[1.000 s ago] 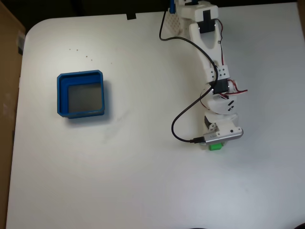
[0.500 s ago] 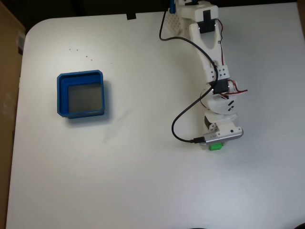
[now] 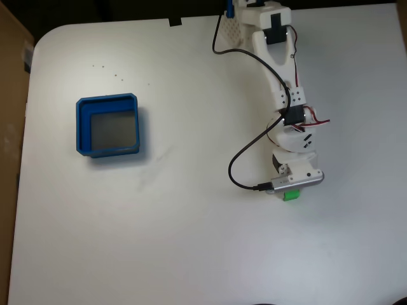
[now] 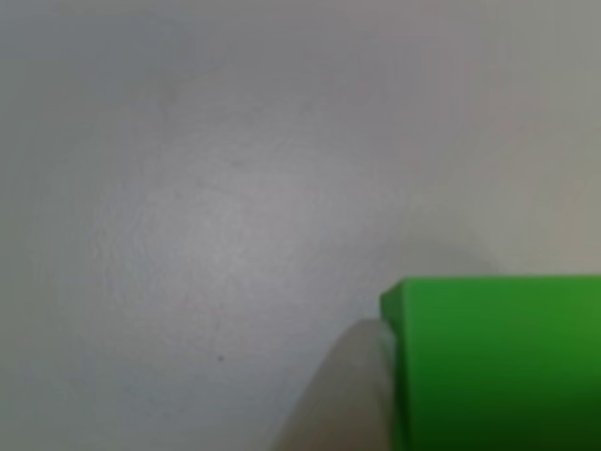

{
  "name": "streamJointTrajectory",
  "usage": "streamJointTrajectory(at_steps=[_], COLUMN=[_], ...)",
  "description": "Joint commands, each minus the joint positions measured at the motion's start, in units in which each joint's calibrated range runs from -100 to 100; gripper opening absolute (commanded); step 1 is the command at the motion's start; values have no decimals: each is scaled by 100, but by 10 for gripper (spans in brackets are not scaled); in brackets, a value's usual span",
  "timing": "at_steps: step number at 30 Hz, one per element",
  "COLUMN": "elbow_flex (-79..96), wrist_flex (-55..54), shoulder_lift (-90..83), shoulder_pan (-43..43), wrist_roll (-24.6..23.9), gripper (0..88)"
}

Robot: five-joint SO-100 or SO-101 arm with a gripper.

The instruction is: Pick up green cube and drop it in the blue box

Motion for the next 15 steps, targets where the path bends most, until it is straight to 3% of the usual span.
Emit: streamJointTrajectory(at_steps=[1,10,15], elbow_flex=[-354,-336,-336], wrist_flex=[-121,-80,538], shoulder_lift=[-175,-584,-1127], shoulder_pan=[33,54,62], wrist_roll=[20,29,29], gripper=[12,12,12])
